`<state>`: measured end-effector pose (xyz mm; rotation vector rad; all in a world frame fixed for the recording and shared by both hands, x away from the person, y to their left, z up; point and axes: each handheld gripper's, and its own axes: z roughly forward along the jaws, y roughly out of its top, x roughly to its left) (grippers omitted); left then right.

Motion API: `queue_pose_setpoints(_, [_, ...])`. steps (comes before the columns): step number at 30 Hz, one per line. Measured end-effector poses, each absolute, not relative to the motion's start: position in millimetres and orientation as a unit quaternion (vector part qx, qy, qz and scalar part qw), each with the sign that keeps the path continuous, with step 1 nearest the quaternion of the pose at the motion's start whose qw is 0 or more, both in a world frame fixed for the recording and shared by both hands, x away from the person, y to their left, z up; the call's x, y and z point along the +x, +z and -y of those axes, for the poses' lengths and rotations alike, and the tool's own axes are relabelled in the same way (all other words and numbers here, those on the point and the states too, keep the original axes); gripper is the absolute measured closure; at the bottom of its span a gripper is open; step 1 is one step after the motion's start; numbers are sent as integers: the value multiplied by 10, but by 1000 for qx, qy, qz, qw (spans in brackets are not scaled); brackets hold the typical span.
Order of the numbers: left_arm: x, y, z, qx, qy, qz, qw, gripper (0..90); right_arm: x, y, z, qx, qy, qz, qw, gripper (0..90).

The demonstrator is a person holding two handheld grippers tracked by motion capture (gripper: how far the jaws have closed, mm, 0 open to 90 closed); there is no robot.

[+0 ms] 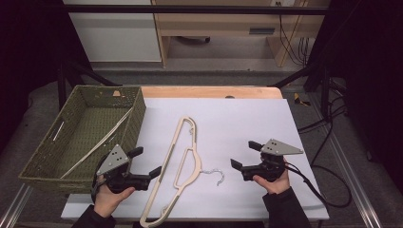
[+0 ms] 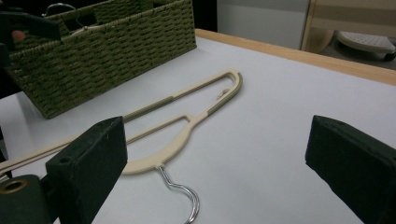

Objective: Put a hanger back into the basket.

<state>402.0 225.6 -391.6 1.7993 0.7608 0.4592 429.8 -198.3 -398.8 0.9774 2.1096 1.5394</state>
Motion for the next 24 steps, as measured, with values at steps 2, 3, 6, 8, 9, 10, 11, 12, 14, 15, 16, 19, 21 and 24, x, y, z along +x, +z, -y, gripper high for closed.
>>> queue_pose_setpoints(2, [4021,-3962,-2264,757,186,-320,538,65,4315,-4014,1933,344,541,-749,168,60])
queue_pose_setpoints(3, [4024,-3981,-2265,759,184,-322,535,65,4325,-4030,1908,344,540,-750,165,59])
queue_pose_setpoints(6, [4035,-4037,-2246,765,180,-319,529,66,4348,-4075,1826,344,530,-757,165,72])
queue_pose_setpoints(8, [4042,-4067,-2224,770,178,-314,525,66,4366,-4108,1775,336,520,-768,165,83])
queue_pose_setpoints(9, [4041,-4074,-2218,772,177,-313,524,66,4374,-4126,1736,333,516,-773,161,98])
queue_pose_setpoints(10, [4041,-4083,-2210,773,176,-312,523,66,4380,-4138,1716,330,514,-776,160,110])
queue_pose_setpoints(11, [4040,-4092,-2201,774,175,-311,523,66,4386,-4157,1686,329,513,-778,156,127])
queue_pose_setpoints(12, [4039,-4097,-2197,777,175,-310,520,65,4396,-4180,1655,326,511,-781,151,145])
queue_pose_setpoints(14, [4041,-4102,-2191,777,174,-309,520,65,4413,-4231,1592,319,502,-791,145,179])
queue_pose_setpoints(15, [4041,-4101,-2190,777,173,-309,520,65,4422,-4251,1561,316,497,-795,144,196])
queue_pose_setpoints(16, [4042,-4100,-2190,777,173,-308,521,65,4434,-4269,1532,311,494,-799,143,212])
queue_pose_setpoints(19, [4043,-4099,-2196,779,172,-305,521,63,4480,-4306,1464,303,490,-807,134,252])
queue_pose_setpoints(21, [4048,-4104,-2195,779,172,-304,520,59,4517,-4335,1417,298,487,-812,124,265])
queue_pose_setpoints(24, [4048,-4106,-2191,781,172,-301,519,54,4557,-4387,1344,287,474,-824,121,285])
